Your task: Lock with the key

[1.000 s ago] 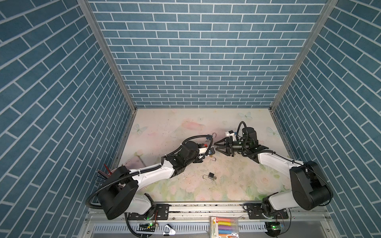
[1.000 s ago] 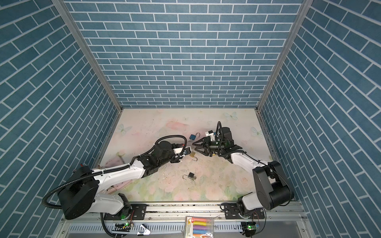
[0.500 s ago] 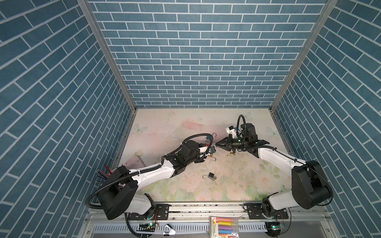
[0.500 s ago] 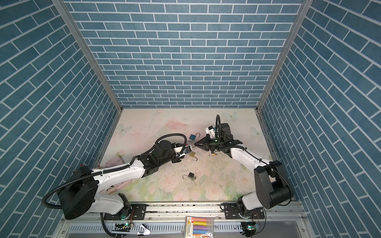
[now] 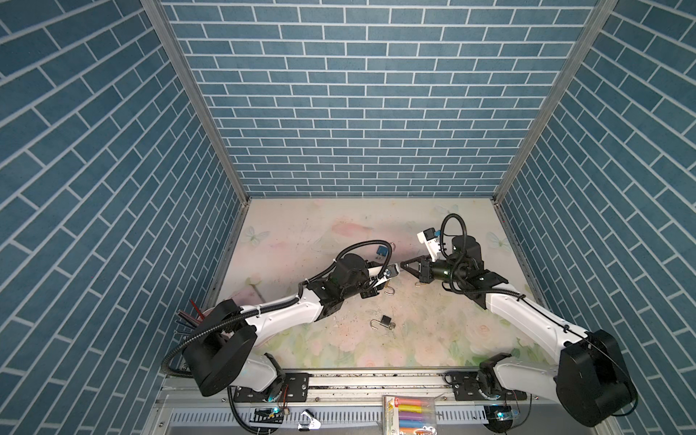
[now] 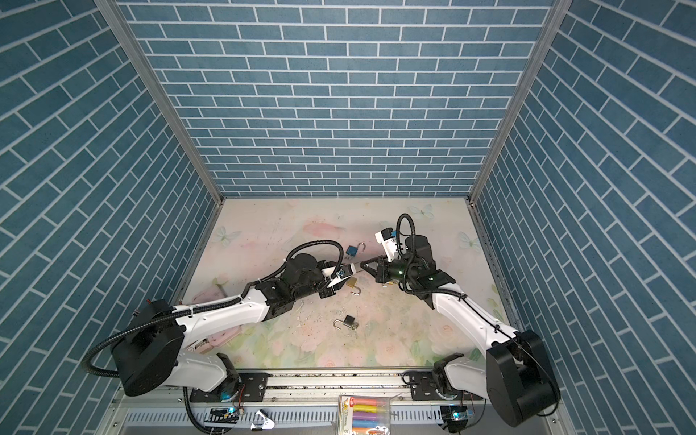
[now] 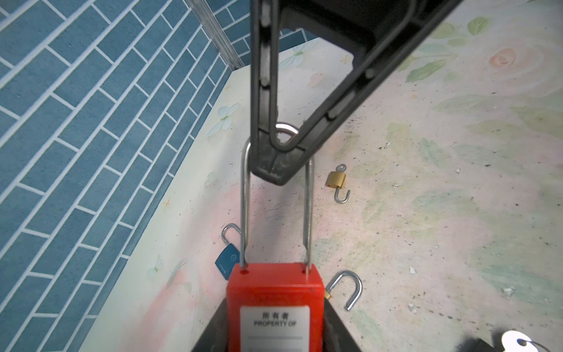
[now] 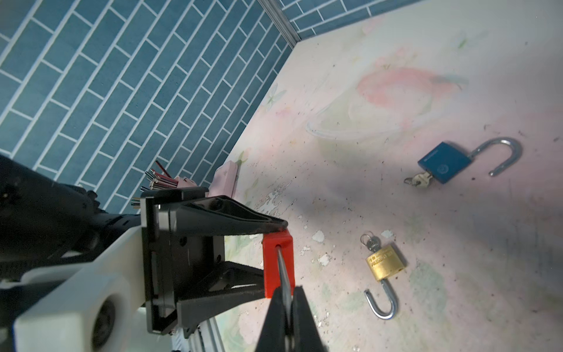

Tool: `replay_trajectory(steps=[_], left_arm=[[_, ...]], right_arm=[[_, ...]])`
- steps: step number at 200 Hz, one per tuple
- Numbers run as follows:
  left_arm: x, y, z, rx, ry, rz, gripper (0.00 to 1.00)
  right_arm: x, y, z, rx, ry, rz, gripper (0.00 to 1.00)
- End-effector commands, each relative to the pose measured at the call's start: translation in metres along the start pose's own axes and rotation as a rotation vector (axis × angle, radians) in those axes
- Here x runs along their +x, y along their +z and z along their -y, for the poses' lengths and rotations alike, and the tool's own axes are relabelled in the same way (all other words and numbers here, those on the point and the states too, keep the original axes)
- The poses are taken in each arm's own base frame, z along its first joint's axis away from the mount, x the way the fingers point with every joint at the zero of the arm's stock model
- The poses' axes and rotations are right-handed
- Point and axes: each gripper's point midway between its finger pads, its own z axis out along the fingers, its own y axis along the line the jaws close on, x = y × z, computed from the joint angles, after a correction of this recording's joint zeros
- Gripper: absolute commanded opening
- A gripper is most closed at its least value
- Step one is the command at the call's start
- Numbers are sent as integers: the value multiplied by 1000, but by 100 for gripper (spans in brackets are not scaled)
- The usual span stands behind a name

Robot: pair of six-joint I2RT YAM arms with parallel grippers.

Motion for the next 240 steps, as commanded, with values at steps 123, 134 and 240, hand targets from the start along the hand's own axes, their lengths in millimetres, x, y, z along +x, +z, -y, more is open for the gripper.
replay_trajectory(steps=[123, 134, 240], left_arm=[[-75, -7, -37, -104, -52, 251, 13], [-78, -8, -41, -126, -48, 263, 14], [-102, -12, -39, -125, -26, 363, 16]], right_arm=[[30, 22, -13, -199, -1, -178, 0], [33, 24, -11, -193, 18, -197, 0], [53, 37, -22, -279, 35, -301, 0]])
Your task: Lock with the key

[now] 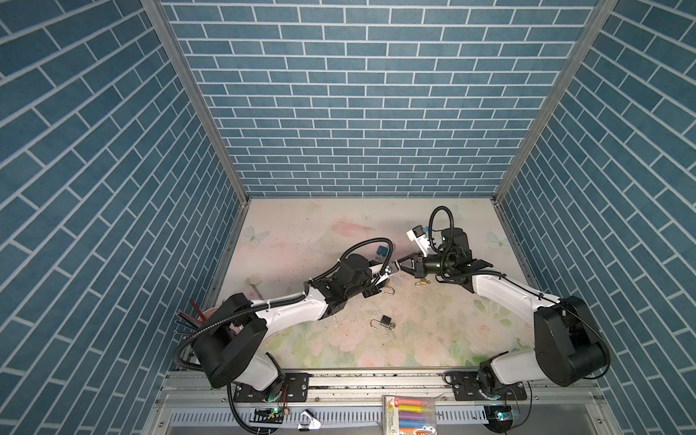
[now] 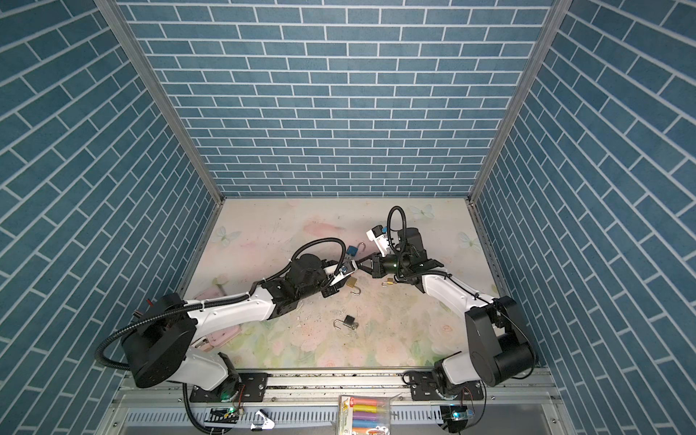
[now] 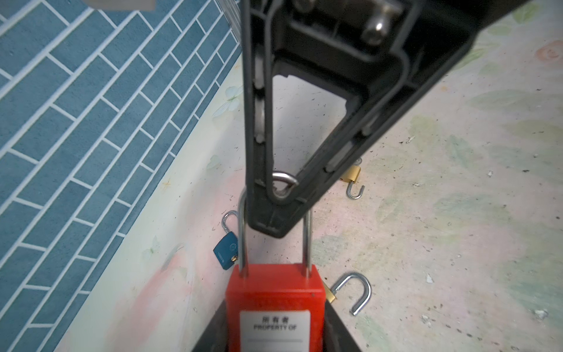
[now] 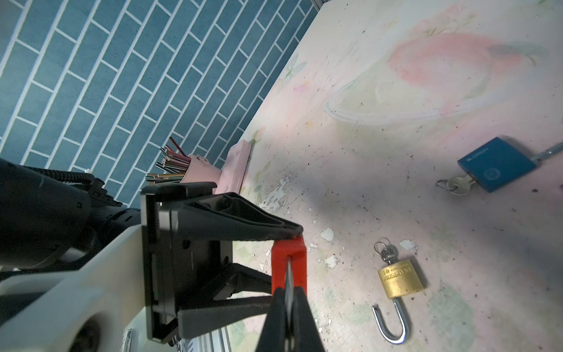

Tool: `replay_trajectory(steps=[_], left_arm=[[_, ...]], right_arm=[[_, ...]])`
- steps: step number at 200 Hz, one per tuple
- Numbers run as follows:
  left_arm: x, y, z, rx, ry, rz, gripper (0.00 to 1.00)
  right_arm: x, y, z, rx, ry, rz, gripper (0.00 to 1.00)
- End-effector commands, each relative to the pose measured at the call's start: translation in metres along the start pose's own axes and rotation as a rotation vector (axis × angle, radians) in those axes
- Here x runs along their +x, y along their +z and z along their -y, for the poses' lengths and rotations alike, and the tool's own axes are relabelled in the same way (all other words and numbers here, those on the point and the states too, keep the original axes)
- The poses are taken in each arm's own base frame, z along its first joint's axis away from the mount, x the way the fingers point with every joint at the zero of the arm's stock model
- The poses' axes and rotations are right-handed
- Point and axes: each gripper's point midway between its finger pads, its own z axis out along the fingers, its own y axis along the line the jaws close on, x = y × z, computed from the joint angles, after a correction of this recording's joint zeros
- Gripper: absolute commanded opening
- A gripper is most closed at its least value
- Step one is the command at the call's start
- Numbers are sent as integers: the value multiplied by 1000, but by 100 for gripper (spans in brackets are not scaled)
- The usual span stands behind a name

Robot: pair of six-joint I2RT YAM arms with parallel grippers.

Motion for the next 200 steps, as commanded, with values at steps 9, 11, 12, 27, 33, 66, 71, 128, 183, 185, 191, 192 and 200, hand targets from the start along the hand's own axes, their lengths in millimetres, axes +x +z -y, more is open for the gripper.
replay_trajectory(steps=[9, 11, 12, 27, 33, 66, 71, 128, 183, 185, 191, 192, 200], left_arm=[[-114, -27, -29, -69, 23, 406, 16], [-114, -27, -29, -68, 22, 407, 16], [-114, -27, -29, -68, 21, 407, 16], [-117, -29, -29, -66, 12, 416, 17], [-117, -29, -30, -67, 8, 416, 17], [-110, -26, -34, -93, -14, 387, 17], [-108, -26, -35, -99, -21, 379, 17], [-82, -23, -33, -113, -125, 317, 17], [-78, -36, -40, -146, -226, 340, 17], [-78, -36, -39, -144, -230, 341, 17], [-80, -38, -40, -144, -241, 349, 17], [-80, -38, -40, -143, -242, 351, 17], [-83, -39, -41, -143, -258, 360, 17]], right_arm=[[45, 16, -31, -158, -2, -171, 0], [45, 16, -31, -158, -3, -171, 0], [45, 16, -30, -157, -2, -172, 0], [43, 16, -31, -153, -6, -171, 0], [43, 16, -30, -148, -8, -171, 0], [33, 12, -28, -83, -46, -154, 2], [30, 10, -29, -74, -53, -149, 4], [-28, -19, -31, 83, -125, -5, 27], [-71, -63, -50, 212, -219, 147, 60], [-72, -64, -51, 216, -221, 151, 61], [-76, -69, -54, 229, -233, 170, 63], [-76, -70, -54, 231, -234, 172, 63], [-81, -76, -58, 248, -250, 200, 64]])
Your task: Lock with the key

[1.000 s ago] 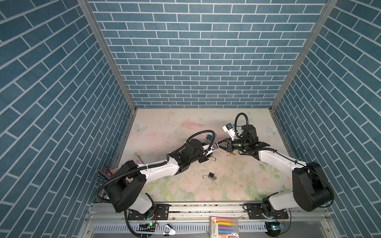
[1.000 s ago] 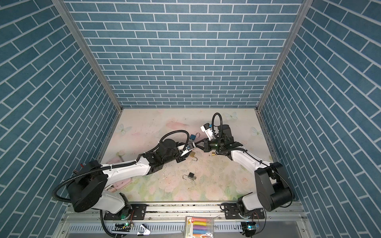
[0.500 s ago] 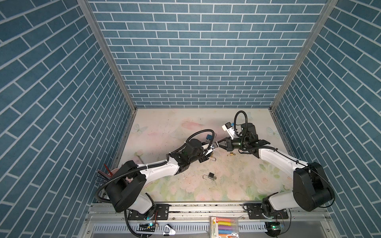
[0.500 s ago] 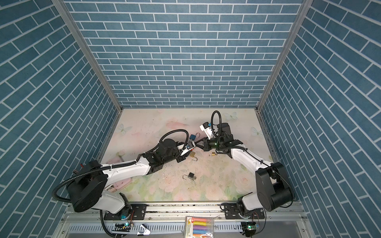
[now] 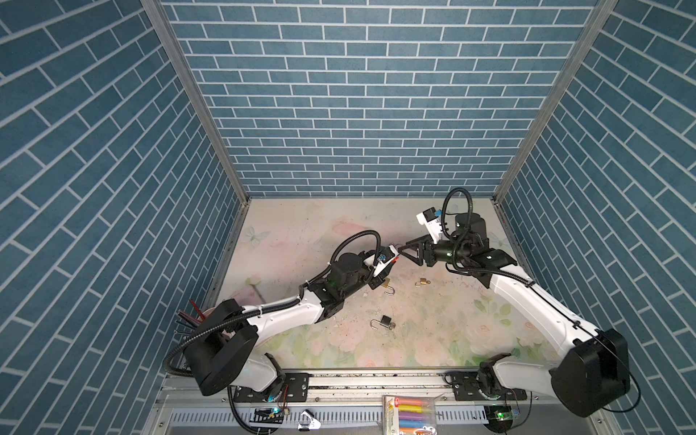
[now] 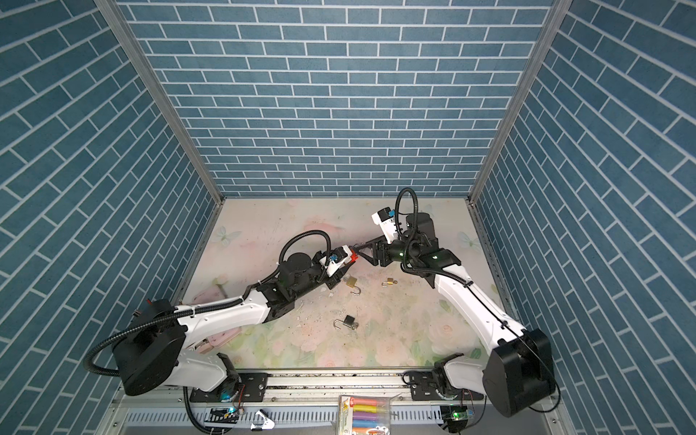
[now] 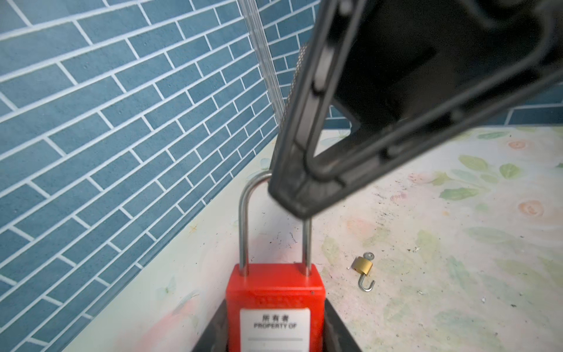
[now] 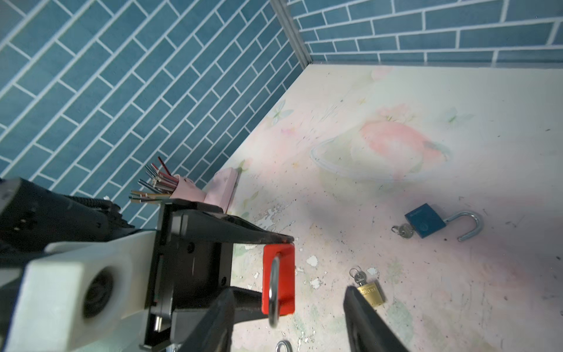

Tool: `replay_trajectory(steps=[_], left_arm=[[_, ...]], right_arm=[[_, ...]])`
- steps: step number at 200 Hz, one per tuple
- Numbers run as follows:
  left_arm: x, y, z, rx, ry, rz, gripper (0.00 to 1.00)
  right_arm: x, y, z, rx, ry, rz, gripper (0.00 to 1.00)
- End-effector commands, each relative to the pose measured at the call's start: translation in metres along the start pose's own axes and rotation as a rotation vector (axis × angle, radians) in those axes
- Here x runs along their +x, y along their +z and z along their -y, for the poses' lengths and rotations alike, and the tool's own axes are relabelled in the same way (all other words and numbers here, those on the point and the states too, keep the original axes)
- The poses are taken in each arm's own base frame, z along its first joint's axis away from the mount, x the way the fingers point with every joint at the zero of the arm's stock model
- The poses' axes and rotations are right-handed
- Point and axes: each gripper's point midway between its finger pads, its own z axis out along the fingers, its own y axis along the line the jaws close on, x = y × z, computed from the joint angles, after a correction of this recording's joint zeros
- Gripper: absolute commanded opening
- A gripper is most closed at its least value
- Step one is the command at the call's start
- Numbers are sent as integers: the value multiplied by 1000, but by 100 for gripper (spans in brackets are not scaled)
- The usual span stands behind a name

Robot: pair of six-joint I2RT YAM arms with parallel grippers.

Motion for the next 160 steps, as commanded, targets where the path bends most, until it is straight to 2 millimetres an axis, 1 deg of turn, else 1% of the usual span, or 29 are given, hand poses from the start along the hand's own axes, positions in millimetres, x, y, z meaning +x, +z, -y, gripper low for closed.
replay_trajectory(steps=[1, 19, 29, 39, 47, 49, 62, 73, 86, 102, 118, 136, 145, 160], left_arm=[[-28, -8, -8, -30, -71, 103, 17], [-36, -10, -13, -41, -135, 127, 19], [-39, -10, -20, -63, -197, 140, 21], [-42, -9, -31, -94, -283, 150, 22], [-43, -8, -37, -111, -351, 156, 22], [-44, -7, -40, -117, -379, 157, 22], [-45, -6, -51, -125, -529, 172, 22], [-42, -5, -63, -127, -661, 188, 22], [-39, -5, -73, -113, -805, 205, 22], [-34, -5, -83, -87, -940, 215, 21], [-32, -4, -91, -60, -1022, 218, 21], [-31, -4, -97, -47, -1060, 216, 21], [-32, -4, -101, -50, -1065, 216, 21], [-30, -3, -103, -51, -1072, 200, 21]], right_arm=[[-21, -22, -3, 83, -72, 71, 64], [-36, -38, -7, 129, -113, 158, 65], [-43, -47, -11, 148, -146, 220, 65], [-46, -56, -13, 165, -180, 288, 65], [-46, -62, -15, 171, -201, 343, 65], [-43, -63, -14, 171, -203, 349, 65], [-39, -71, -21, 149, -255, 442, 66], [-34, -75, -26, 119, -292, 508, 67], [-27, -78, -27, 100, -301, 564, 67], [-21, -76, -22, 92, -263, 583, 67], [-14, -66, -16, 62, -202, 567, 67], [-6, -49, -12, 5, -135, 531, 67], [-5, -42, -10, -13, -107, 522, 67], [-5, -30, -11, -68, -76, 507, 67]])
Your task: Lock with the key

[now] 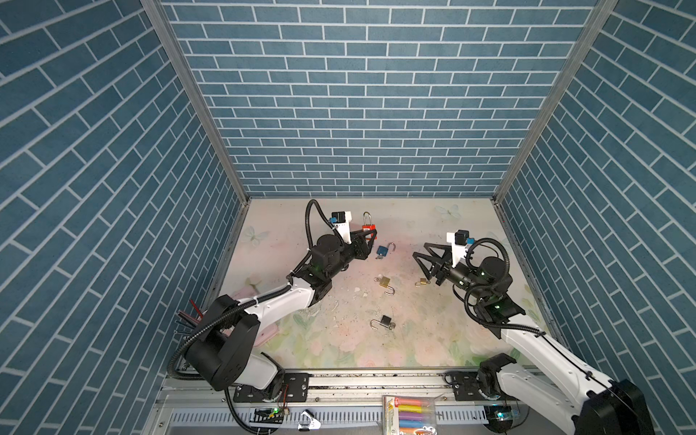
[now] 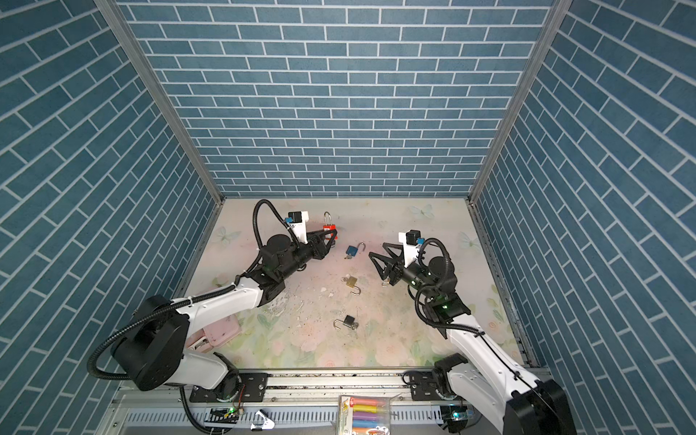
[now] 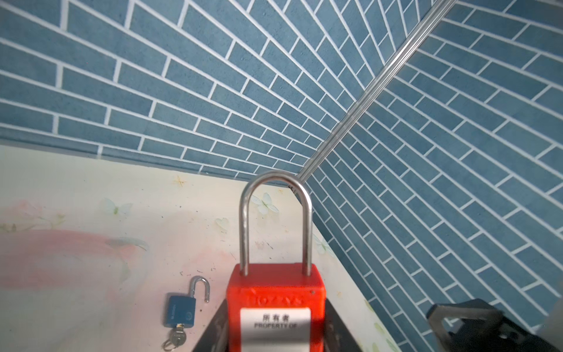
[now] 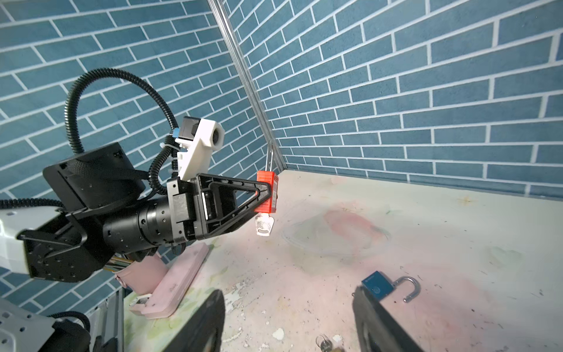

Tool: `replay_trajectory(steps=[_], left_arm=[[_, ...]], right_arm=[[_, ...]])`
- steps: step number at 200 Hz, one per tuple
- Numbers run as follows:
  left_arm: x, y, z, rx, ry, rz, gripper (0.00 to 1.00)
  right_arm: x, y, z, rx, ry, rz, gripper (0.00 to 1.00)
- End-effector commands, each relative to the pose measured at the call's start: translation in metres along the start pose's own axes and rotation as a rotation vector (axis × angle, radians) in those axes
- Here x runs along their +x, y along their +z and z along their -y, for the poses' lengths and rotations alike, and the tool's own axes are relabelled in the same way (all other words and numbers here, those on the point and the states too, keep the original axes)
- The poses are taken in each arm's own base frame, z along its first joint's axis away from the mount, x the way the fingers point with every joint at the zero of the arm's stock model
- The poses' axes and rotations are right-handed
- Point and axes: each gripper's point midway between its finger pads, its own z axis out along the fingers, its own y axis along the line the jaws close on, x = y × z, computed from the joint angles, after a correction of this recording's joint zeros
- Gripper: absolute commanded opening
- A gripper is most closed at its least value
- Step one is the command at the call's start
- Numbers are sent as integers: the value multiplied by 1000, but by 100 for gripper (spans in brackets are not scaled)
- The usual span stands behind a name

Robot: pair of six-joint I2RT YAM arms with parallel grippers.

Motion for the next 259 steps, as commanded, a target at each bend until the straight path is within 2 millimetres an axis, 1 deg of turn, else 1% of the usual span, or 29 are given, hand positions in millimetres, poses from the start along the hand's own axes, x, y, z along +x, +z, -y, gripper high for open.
replay_trajectory(steps=[1, 15, 51, 80, 111, 133, 169, 209, 259], left_arm=[[-22, 3, 19, 74, -94, 23, 21], [-22, 4, 16, 70, -106, 7, 21], [-18, 3, 18, 90, -118, -24, 21], [-16, 3, 21, 104, -113, -40, 21], [-18, 1, 22, 110, -103, -37, 21], [-19, -1, 21, 106, -101, -36, 21], [-17, -1, 20, 104, -102, -40, 21], [-15, 1, 20, 113, -113, -48, 21], [-10, 3, 18, 112, -121, -58, 21]], right_arm=[[-14, 11, -17, -111, 65, 63, 67], [-11, 22, -23, -174, 103, 49, 66], [-2, 49, -35, -308, 156, -19, 65], [0, 65, -43, -404, 198, -44, 65], [16, 81, -37, -426, 250, -72, 65], [26, 87, -33, -443, 291, -82, 64], [34, 96, -31, -486, 337, -104, 62], [38, 104, -32, -504, 342, -120, 62], [49, 113, -33, -512, 364, -145, 57]])
